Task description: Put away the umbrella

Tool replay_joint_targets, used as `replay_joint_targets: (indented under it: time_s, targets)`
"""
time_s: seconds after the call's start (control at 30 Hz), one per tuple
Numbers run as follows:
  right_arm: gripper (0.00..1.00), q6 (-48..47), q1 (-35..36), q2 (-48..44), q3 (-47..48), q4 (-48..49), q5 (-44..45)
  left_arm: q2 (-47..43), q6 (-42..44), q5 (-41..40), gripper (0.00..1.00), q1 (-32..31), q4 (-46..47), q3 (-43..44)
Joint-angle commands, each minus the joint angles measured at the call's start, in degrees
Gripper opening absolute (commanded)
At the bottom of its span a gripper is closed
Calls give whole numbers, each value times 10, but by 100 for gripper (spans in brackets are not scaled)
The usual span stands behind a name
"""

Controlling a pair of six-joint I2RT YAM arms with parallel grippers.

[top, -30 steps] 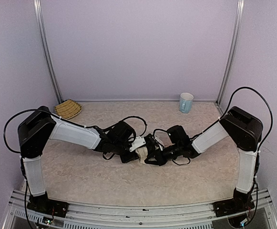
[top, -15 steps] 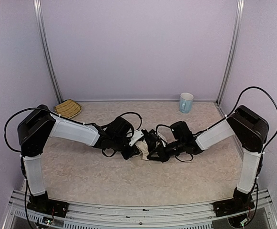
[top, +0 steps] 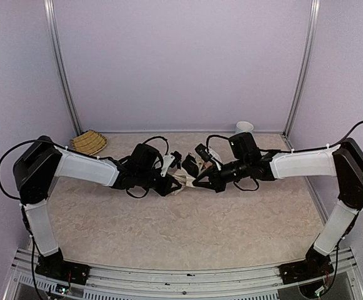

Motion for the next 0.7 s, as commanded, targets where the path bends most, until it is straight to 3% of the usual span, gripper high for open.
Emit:
replay_joint_targets:
  time_s: [0.0,0.27,0.47,0.67]
  targets:
    - [0,-35,-1,-64,-12,-72,-14,-51,-46,0,0,43,78,-16]
    - [0,-42,0,-80,-58,-84,72,-121,-58,67,0,54,146,-42]
    - [0,-39,-23,-77,-74,-29,100,-212,-54,120,0,24,197,-70]
    - [0,-46,-33,-72,-65,38,56,-260,-56,135,0,-14,233,-83]
